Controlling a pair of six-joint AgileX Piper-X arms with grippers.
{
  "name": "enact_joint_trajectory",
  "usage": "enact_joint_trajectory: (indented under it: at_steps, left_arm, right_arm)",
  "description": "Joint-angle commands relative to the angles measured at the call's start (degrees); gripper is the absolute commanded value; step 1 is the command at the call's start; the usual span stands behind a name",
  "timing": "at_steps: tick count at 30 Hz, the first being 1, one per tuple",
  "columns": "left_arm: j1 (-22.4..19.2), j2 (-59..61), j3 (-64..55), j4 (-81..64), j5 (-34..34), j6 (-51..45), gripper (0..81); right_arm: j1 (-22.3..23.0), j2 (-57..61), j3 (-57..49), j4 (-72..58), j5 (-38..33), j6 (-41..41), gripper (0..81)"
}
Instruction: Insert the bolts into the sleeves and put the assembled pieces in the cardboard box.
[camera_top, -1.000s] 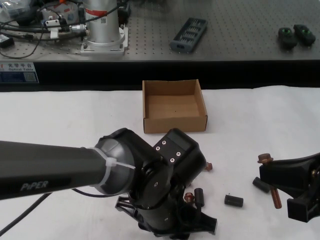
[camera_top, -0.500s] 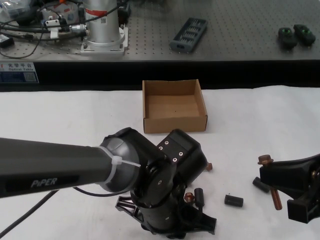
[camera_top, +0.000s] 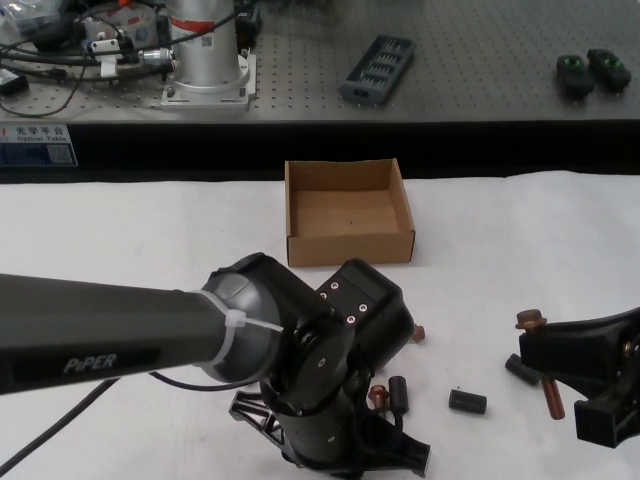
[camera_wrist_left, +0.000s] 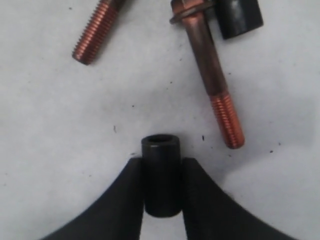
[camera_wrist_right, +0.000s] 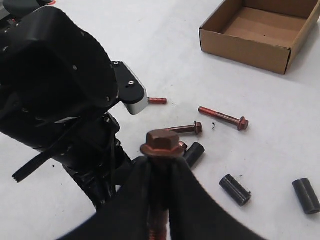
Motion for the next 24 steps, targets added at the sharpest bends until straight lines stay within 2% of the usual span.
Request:
enact_joint_trajectory:
  at_steps: [1, 4, 7, 12, 16, 21, 24]
  left_arm:
    - [-0.2, 0.7, -0.3, 0.1, -0.3, 3.4, 9.0]
    - [-0.2, 0.7, -0.3, -1.6, -0.7, 5.4, 0.4]
    - [0.0, 0.7, -0.3, -2.2, -0.4, 6.6, 0.6]
    - [0.1, -0.2, -0.3, -2.2, 3.7, 12.4, 0.6]
    - [0.5, -4.7, 0.2, -3.5, 3.8, 20.0, 0.6]
    - [2.4, -15.2, 5.4, -7.8, 6.8, 21.8, 0.6]
    - [3.2, -23.5, 11.5, -15.9, 13.3, 20.9, 0.6]
  right_arm:
    - [0.1, -0.5, -0.3, -0.4, 0.1, -0.4, 4.3]
    - [0.1, -0.5, -0.3, -0.4, 0.1, -0.4, 4.3]
    - [0.1, -0.5, -0.3, -0.4, 0.1, -0.4, 4.3]
    - [0.1, -0.5, -0.1, -0.9, 0.7, -2.9, 4.3]
    - [0.0, -0.5, 2.9, -7.9, 2.1, -3.9, 4.3]
    - [0.0, 1.8, 6.8, -17.8, -4.9, 2.5, 4.3]
    - [0.0, 5.0, 7.7, -23.5, -9.0, 5.7, 4.3]
